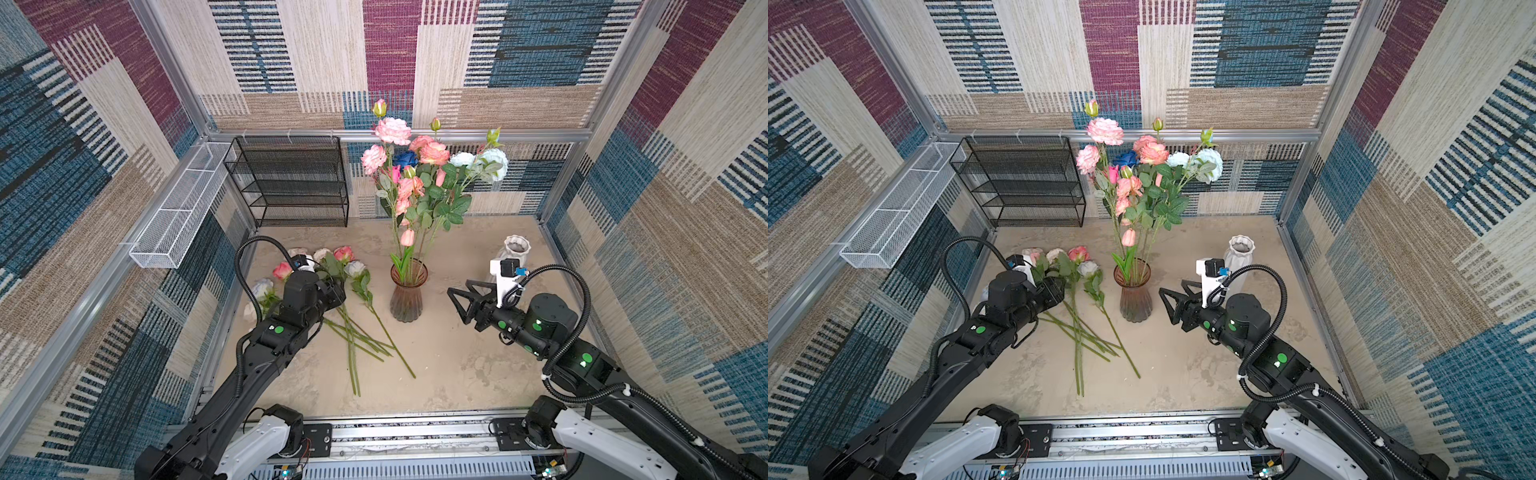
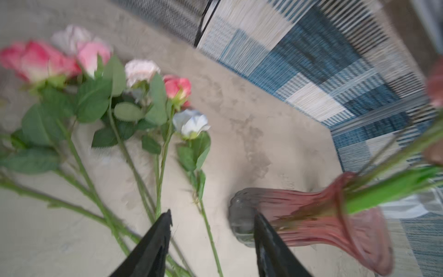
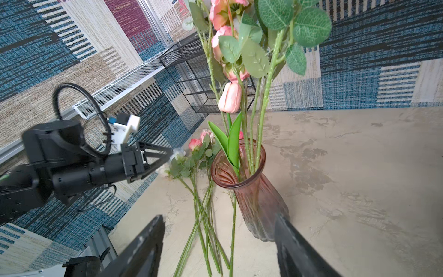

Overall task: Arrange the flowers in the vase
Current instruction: 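Open the left gripper and draw it back from the vase, then grasp a pink rose stem from the pile with the left gripper and lift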

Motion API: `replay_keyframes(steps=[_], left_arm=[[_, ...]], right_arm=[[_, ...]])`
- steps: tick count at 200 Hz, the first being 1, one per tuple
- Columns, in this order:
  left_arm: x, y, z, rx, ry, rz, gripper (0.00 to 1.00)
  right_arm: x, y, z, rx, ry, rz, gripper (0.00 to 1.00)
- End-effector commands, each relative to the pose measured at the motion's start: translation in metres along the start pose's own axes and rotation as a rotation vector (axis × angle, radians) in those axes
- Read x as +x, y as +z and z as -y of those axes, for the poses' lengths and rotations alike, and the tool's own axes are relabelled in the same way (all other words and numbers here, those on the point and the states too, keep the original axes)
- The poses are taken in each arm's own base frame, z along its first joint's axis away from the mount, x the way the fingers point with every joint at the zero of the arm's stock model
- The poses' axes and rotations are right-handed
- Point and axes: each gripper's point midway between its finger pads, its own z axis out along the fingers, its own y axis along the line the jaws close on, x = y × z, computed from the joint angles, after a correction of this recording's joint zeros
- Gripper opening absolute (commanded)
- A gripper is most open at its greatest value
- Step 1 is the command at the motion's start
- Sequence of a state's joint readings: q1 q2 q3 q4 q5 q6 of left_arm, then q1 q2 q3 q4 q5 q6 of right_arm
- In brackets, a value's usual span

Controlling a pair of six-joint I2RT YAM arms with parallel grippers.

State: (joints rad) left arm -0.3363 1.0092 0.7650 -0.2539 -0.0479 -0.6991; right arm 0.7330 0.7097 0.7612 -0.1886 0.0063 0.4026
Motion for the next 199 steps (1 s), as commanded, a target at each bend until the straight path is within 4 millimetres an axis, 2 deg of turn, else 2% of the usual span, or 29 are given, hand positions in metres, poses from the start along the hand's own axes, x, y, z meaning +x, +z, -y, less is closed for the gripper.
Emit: replay_keyframes(steps=[1,33,68,100,199], left_arm=[[0.031,0.025,-0.021,-0.026,-0.094,-0.151,0.47],[0.049,0.060,-0.039,-0.097,-0.073,-0.218,0.36],[0.069,0.081,-0.059,-0.179,-0.042,-0.296,0.30],[0.084,0.083,-0.073,-0.221,-0.041,-0.324,0.23],[0.108,0.097,-0.074,-0.162,-0.057,-0.357,0.25]], right_arm=[[-0.005,0.002,-0.004,-0.020,0.002,0.019,0.73],[-0.005,0.000,-0.004,-0.018,-0.001,0.019,0.73],[-0.007,-0.004,-0.003,-0.010,-0.004,0.025,0.73],[-0.007,-0.004,-0.003,-0.009,-0.009,0.026,0.73],[-0.002,-0.002,0.000,-0.003,-0.010,0.016,0.73]])
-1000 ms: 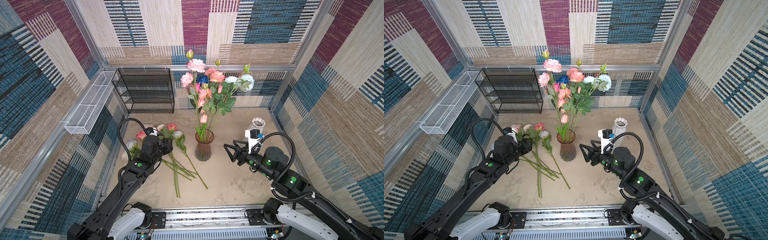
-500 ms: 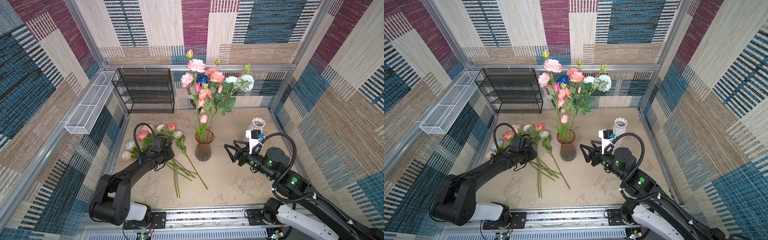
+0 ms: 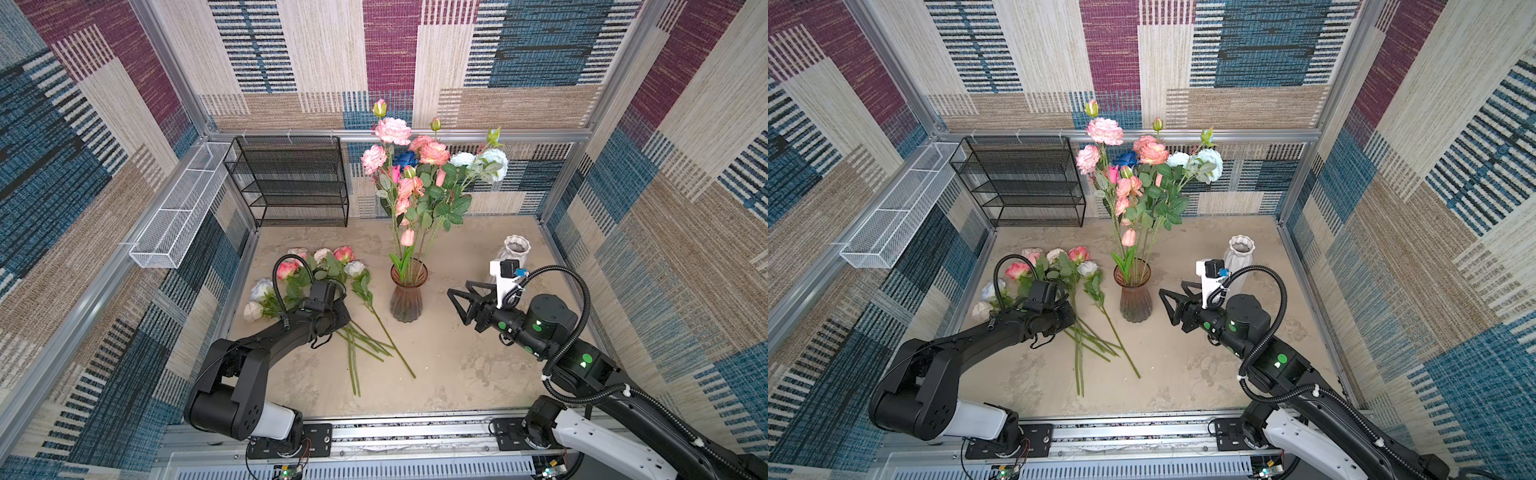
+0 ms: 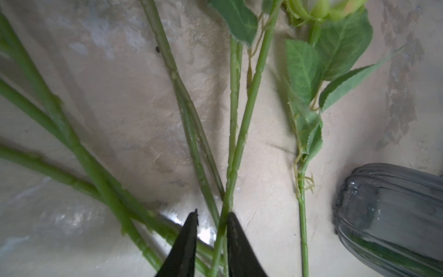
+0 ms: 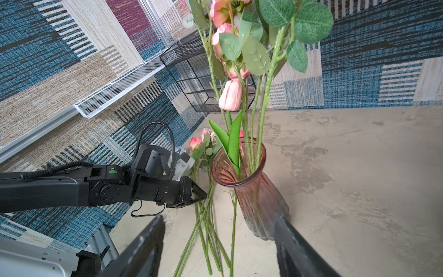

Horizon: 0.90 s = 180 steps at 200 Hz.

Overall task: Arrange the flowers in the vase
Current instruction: 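Grasp a pink rose stem from the pile with the left gripper and lift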

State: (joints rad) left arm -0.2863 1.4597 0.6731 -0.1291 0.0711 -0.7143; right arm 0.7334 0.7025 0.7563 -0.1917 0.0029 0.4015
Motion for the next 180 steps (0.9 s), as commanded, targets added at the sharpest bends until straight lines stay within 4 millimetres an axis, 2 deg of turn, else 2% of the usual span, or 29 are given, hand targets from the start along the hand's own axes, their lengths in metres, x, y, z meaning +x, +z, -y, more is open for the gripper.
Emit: replay_keyframes(steps=[1,23,50,77,87,116,148,167,180], left_arm=[[-0.002,0.004,0.008,0.047,0.006,0.012,0.25],[0.000,0.009,0.004,0.033,0.002,0.011,0.18],[0.000,0.009,0.007,0.067,-0.008,0.035,0.15],[-0.006,0.001,0.010,0.082,-0.011,0.070,0.01],[-0.009,-0.006,0.010,0.081,-0.008,0.090,0.00],[-0.025,-0.043,0.013,0.083,0.003,0.185,0.00],[-0.045,-0.101,0.015,0.051,0.035,0.303,0.00],[-0.058,-0.139,0.030,0.118,0.047,0.384,0.00],[-0.069,-0.167,0.047,0.199,0.051,0.450,0.00]], right_arm=[[-0.003,0.000,0.000,0.001,-0.009,0.017,0.73],[-0.003,-0.001,0.000,0.001,-0.009,0.017,0.73],[-0.002,0.001,0.000,0.003,-0.007,0.012,0.73],[-0.002,0.001,0.000,0.002,-0.007,0.010,0.73],[-0.003,0.001,0.000,0.002,-0.007,0.012,0.73],[-0.005,0.000,-0.001,0.000,-0.008,0.016,0.73],[-0.006,0.001,-0.003,-0.006,-0.009,0.018,0.73],[-0.006,0.002,-0.002,-0.005,-0.010,0.017,0.73],[-0.006,0.003,-0.003,-0.009,-0.012,0.017,0.73]])
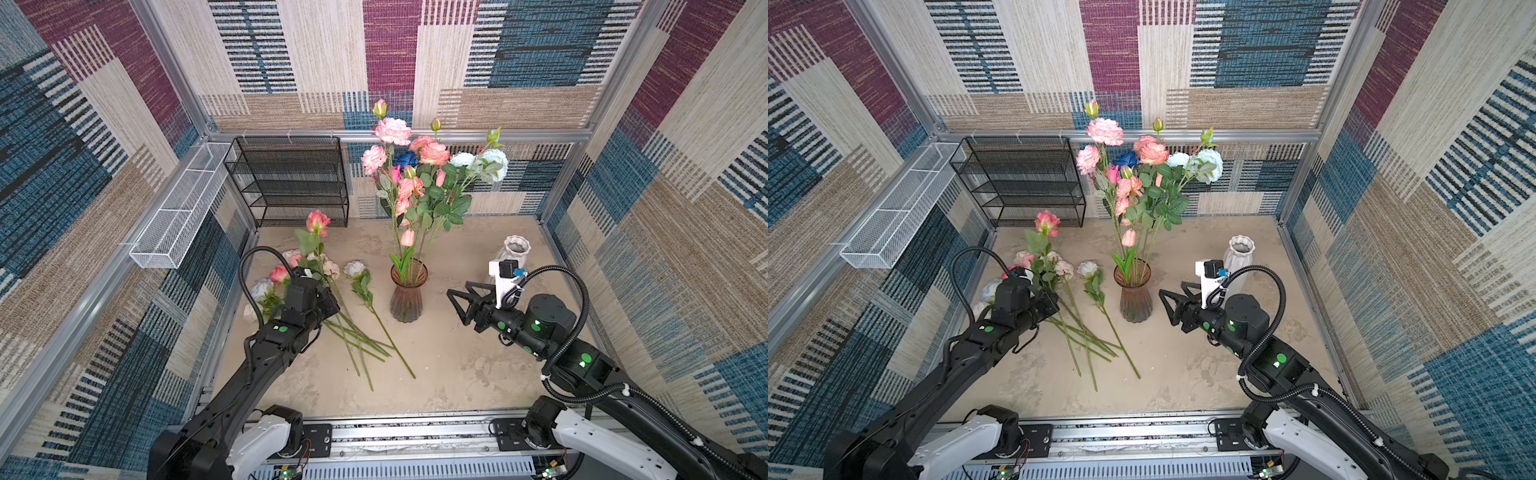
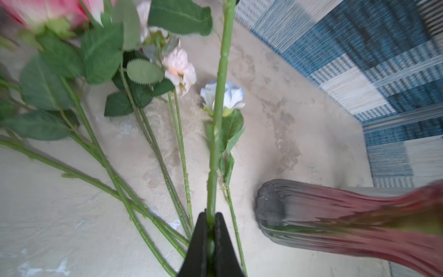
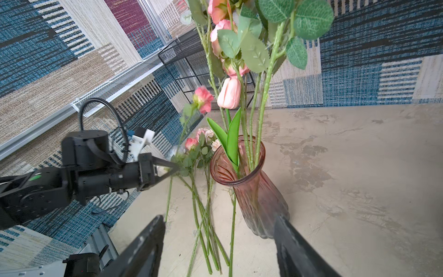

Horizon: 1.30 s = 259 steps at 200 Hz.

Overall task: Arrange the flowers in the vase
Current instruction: 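Grasp a pink rose stem from the pile with the left gripper and lift, then carry the pink rose over the pink vase and lower its stem in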

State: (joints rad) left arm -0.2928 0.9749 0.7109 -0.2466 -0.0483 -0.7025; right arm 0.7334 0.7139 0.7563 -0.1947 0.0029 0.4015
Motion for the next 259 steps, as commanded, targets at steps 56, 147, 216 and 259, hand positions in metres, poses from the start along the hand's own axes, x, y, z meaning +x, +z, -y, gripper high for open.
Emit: replay_keyframes(steps=[56,147,216,259], left_arm=[[-0.108,-0.119,0.122,0.383,0.081,0.383,0.00],[-0.131,-0.193,0.250,0.731,0.275,0.889,0.00],[-0.120,-0.171,0.285,0.727,0.288,1.060,0.00],[-0.104,-0.124,0.293,0.624,0.370,1.005,0.00]], right_arm=[[-0.013,0.002,-0.007,-0.021,-0.011,0.035,0.73],[-0.014,0.007,-0.006,-0.009,-0.003,0.024,0.73],[-0.016,0.006,-0.005,0.011,-0.010,0.013,0.73],[-0.022,0.002,-0.005,0.023,-0.021,0.022,0.73]])
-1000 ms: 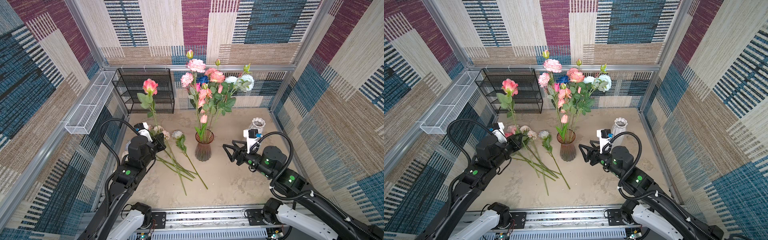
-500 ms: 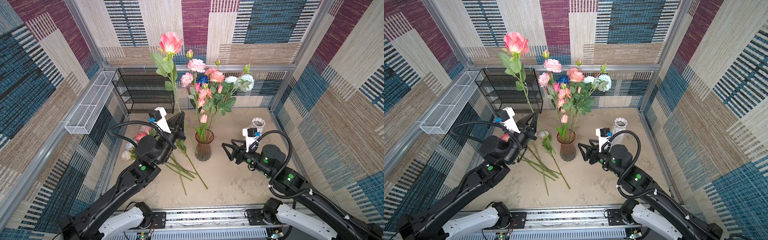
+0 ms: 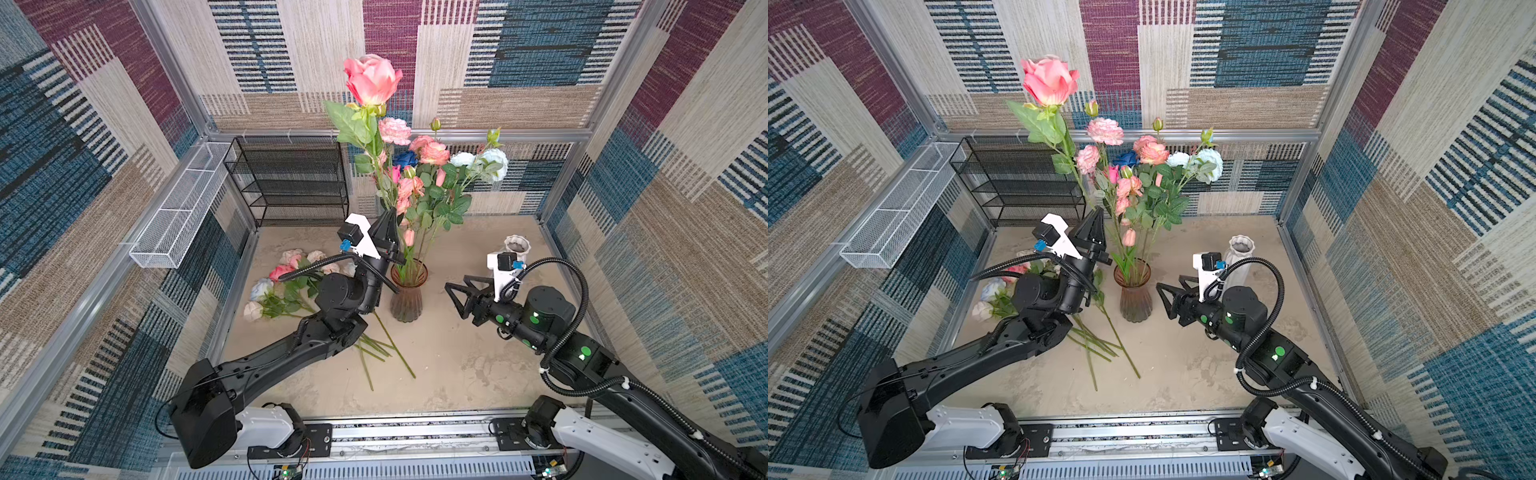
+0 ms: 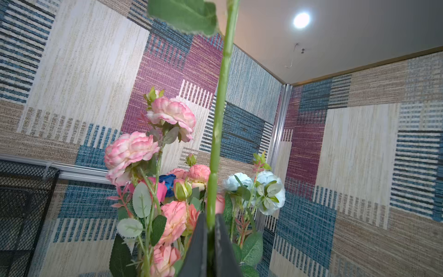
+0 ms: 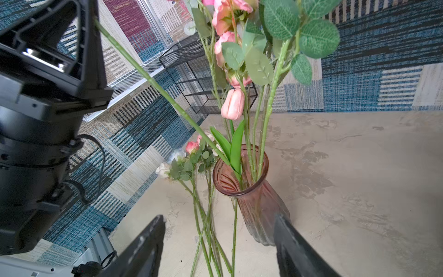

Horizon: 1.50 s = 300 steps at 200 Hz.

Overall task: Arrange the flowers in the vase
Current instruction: 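Carry the pink rose over the pink vase and lower its stem in, then open the left gripper and draw it back from the vase, then close both grippers around the pink vase neck from opposite sides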

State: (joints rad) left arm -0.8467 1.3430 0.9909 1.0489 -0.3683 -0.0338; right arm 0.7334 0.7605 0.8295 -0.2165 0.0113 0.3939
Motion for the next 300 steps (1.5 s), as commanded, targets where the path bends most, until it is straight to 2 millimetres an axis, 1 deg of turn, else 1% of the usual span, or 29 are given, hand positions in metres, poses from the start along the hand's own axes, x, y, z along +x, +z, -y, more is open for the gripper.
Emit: replay_keyframes(steps=[1,29,48,75,82,95,105,112,121,127,153,166,169,181,198,214,228,245,262,272,288,300], left_arm=[[0.003,0.004,-0.006,-0.050,0.070,0.023,0.00],[0.038,0.001,-0.014,-0.077,0.106,-0.057,0.00],[0.061,-0.006,-0.020,-0.097,0.122,-0.111,0.00],[0.098,-0.018,-0.033,-0.140,0.147,-0.207,0.00],[0.106,-0.021,-0.036,-0.150,0.149,-0.225,0.06],[0.117,-0.028,-0.039,-0.150,0.149,-0.258,0.24],[0.121,-0.034,-0.041,-0.155,0.137,-0.287,0.36],[0.122,-0.038,-0.042,-0.157,0.125,-0.303,0.42],[0.123,-0.044,-0.045,-0.160,0.105,-0.329,0.47],[0.121,-0.048,-0.045,-0.161,0.084,-0.337,0.49],[0.112,-0.060,-0.043,-0.143,0.014,-0.409,0.51],[0.104,-0.067,-0.043,-0.142,-0.023,-0.427,0.50],[0.108,-0.072,-0.045,-0.149,-0.018,-0.461,0.50],[0.106,-0.081,-0.049,-0.176,-0.037,-0.514,0.47],[0.106,-0.092,-0.058,-0.223,-0.051,-0.601,0.48],[0.111,-0.104,-0.065,-0.221,-0.097,-0.677,0.48],[0.115,-0.114,-0.079,-0.254,-0.156,-0.727,0.48],[0.122,-0.127,-0.104,-0.302,-0.250,-0.776,0.49],[0.130,-0.135,-0.116,-0.302,-0.355,-0.815,0.52],[0.136,-0.139,-0.121,-0.312,-0.391,-0.838,0.53],[0.147,-0.140,-0.124,-0.296,-0.479,-0.873,0.55],[0.154,-0.135,-0.126,-0.269,-0.555,-0.879,0.56]], right_arm=[[-0.005,-0.002,0.001,0.016,-0.014,0.013,0.73],[-0.006,-0.002,0.002,0.019,-0.019,0.013,0.73],[-0.004,-0.002,0.002,0.021,-0.021,0.010,0.73],[-0.002,0.000,0.002,0.017,-0.017,0.006,0.73],[-0.001,0.000,0.002,0.017,-0.015,0.006,0.73],[-0.001,0.000,0.002,0.015,-0.014,0.006,0.73],[-0.001,0.000,0.002,0.014,-0.012,0.006,0.73],[-0.002,-0.001,0.002,0.014,-0.012,0.007,0.73],[-0.002,-0.002,0.002,0.012,-0.010,0.008,0.73],[-0.001,-0.002,0.001,0.009,-0.008,0.006,0.73],[0.004,0.001,0.002,0.007,-0.005,-0.010,0.75],[0.007,0.002,0.003,0.006,0.000,-0.015,0.75],[0.008,0.002,0.003,0.006,0.003,-0.016,0.75],[0.013,0.003,0.004,0.005,0.010,-0.025,0.75],[0.022,0.006,0.004,-0.009,0.021,-0.052,0.77],[0.036,0.014,0.005,-0.012,0.034,-0.104,0.79],[0.048,0.022,0.007,-0.009,0.047,-0.152,0.79],[0.060,0.031,0.009,-0.008,0.058,-0.198,0.79],[0.069,0.037,0.010,-0.016,0.075,-0.225,0.80],[0.070,0.040,0.011,-0.013,0.091,-0.226,0.81],[0.066,0.045,0.016,-0.008,0.132,-0.218,0.83],[0.060,0.049,0.017,-0.020,0.164,-0.204,0.84]])
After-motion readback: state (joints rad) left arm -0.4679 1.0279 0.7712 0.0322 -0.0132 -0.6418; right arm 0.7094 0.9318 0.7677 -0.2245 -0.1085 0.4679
